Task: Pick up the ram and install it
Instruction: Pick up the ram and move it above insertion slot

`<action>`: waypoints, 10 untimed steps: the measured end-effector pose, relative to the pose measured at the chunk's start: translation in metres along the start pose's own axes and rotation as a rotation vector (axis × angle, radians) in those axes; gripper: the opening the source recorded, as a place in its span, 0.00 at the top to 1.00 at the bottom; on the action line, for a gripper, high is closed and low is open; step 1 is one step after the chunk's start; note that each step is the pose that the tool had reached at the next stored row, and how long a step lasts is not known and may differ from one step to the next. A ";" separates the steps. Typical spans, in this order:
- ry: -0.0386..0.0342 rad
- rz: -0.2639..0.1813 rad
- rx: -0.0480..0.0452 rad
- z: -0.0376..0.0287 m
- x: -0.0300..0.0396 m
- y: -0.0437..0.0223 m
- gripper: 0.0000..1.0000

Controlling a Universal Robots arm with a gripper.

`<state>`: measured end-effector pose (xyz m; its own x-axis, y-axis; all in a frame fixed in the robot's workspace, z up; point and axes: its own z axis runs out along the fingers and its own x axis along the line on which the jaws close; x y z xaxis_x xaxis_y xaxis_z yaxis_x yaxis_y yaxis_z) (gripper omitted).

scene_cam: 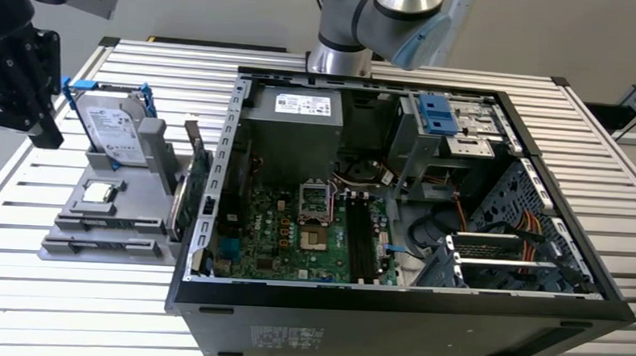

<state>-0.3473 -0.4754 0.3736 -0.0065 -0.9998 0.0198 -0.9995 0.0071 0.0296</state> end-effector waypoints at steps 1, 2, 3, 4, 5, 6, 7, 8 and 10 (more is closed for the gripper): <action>-0.0001 0.000 0.0001 0.0007 0.0000 -0.0001 1.00; 0.0000 0.000 0.0001 0.0015 0.0000 -0.0001 1.00; 0.0000 0.000 0.0000 0.0022 0.0000 -0.0002 1.00; 0.0000 0.000 0.0000 0.0030 -0.0001 -0.0003 1.00; 0.0000 0.000 0.0000 0.0034 -0.0001 -0.0003 1.00; 0.0001 0.000 -0.0001 0.0037 -0.0001 -0.0003 1.00; 0.0000 0.000 0.0000 0.0043 -0.0001 -0.0004 1.00; 0.0000 0.000 0.0001 0.0049 -0.0001 -0.0004 1.00; 0.0000 0.000 0.0001 0.0063 -0.0001 -0.0005 1.00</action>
<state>-0.3470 -0.4754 0.3673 -0.0065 -0.9998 0.0198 -0.9995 0.0071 0.0294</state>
